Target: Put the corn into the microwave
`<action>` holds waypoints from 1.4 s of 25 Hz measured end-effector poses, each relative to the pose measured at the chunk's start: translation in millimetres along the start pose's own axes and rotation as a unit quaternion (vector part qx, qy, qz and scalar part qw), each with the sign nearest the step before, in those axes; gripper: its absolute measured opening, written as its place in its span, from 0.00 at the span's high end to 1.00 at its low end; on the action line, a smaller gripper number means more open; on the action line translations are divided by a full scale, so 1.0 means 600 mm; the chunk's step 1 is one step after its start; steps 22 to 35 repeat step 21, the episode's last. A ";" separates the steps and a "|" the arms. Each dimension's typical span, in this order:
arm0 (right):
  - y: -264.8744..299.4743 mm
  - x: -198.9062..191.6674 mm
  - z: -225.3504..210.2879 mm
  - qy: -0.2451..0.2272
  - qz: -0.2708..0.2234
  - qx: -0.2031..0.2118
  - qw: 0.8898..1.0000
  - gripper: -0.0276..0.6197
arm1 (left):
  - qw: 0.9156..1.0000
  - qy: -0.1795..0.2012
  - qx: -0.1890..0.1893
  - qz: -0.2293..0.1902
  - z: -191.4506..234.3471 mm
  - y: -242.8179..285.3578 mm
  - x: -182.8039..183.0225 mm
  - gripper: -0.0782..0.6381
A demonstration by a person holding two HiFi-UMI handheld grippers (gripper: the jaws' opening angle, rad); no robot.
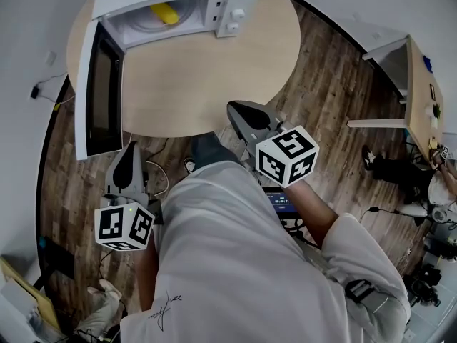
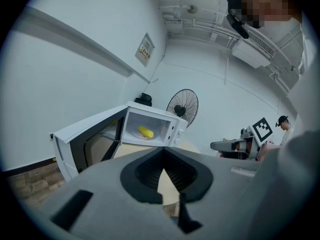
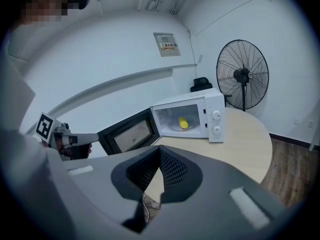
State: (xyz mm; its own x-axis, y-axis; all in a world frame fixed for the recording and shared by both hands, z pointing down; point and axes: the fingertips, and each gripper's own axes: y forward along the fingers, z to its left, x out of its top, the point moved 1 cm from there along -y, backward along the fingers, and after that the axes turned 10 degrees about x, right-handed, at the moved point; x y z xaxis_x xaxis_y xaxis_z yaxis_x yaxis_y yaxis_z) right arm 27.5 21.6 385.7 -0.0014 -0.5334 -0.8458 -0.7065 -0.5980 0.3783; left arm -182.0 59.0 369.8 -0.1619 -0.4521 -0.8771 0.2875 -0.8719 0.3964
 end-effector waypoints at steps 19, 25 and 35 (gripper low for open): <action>-0.020 -0.015 -0.017 -0.022 0.043 -0.030 0.998 0.94 | 0.999 -0.001 -0.002 0.035 -0.018 0.008 -0.025 0.91; -0.022 -0.016 -0.023 -0.027 0.048 -0.040 0.998 0.94 | 0.999 0.003 -0.008 0.044 -0.024 0.013 -0.031 0.91; -0.022 -0.016 -0.023 -0.027 0.048 -0.040 0.998 0.94 | 0.999 0.003 -0.008 0.044 -0.024 0.013 -0.031 0.91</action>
